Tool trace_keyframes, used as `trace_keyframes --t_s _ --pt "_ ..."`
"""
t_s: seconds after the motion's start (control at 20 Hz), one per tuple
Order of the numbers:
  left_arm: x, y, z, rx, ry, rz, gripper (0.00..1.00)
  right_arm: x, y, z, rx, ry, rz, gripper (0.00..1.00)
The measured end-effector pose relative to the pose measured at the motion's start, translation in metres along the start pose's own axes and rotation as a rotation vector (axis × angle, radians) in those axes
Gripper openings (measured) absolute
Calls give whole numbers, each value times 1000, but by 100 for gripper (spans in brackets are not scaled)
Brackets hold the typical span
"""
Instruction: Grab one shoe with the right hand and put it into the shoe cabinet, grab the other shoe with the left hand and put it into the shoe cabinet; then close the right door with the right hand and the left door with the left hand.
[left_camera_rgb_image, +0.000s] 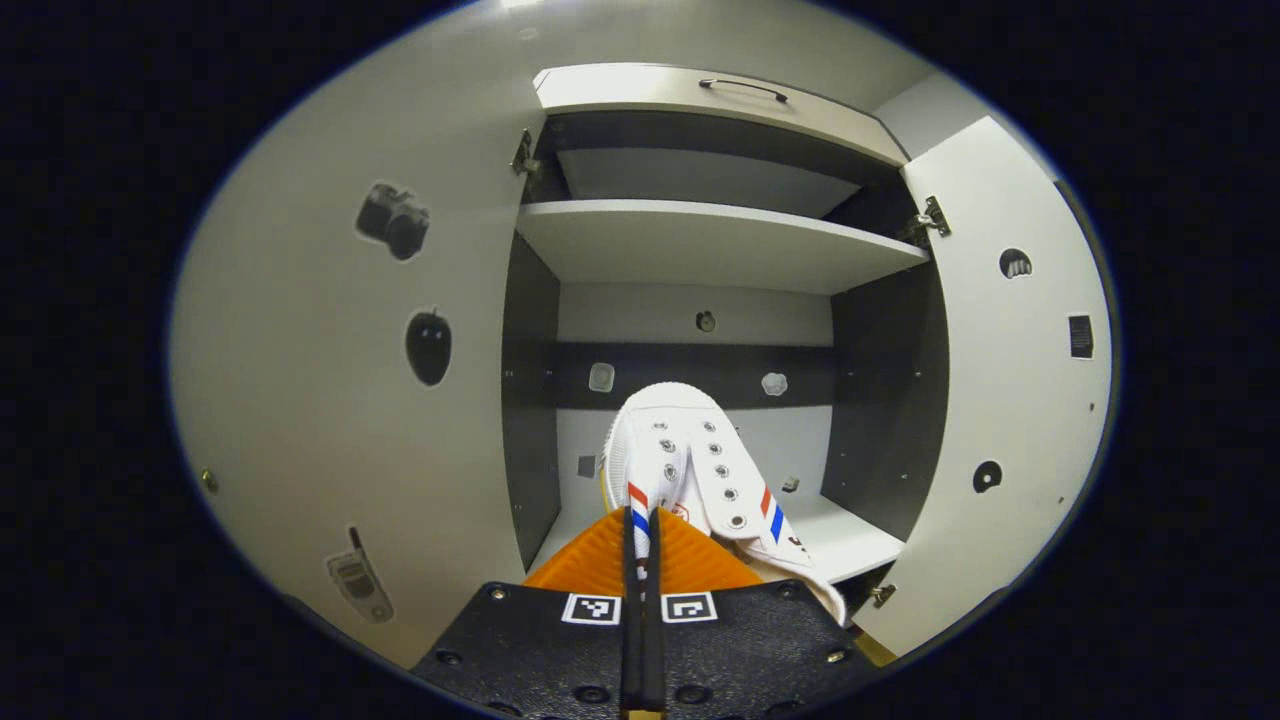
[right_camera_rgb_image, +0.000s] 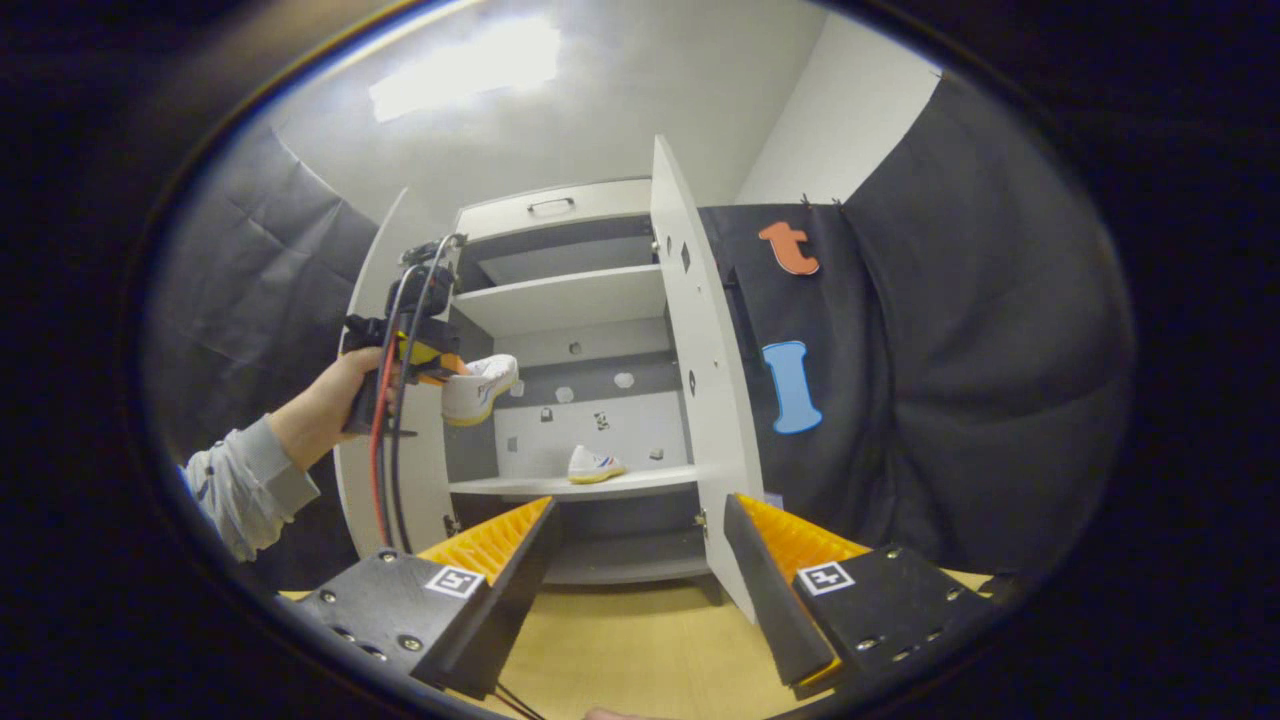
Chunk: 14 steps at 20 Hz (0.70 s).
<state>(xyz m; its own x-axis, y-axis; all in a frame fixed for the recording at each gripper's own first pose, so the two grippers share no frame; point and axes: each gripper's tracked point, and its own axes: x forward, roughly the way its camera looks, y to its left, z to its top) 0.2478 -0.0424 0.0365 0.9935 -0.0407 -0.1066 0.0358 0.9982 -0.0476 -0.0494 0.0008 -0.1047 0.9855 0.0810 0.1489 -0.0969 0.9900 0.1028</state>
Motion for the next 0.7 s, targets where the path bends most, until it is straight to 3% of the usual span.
trace_keyframes --t_s 0.15,0.45,0.7 --pt "31 -11 -7 -7 19 -10 1 3 -3 1 1 -1 -8 98" --pt "100 -8 -64 62 148 22 1 7 0 -14 21 25 28 98" --pt "142 -1 -107 80 221 50 1 12 -25 -18 12 27 -30 98"
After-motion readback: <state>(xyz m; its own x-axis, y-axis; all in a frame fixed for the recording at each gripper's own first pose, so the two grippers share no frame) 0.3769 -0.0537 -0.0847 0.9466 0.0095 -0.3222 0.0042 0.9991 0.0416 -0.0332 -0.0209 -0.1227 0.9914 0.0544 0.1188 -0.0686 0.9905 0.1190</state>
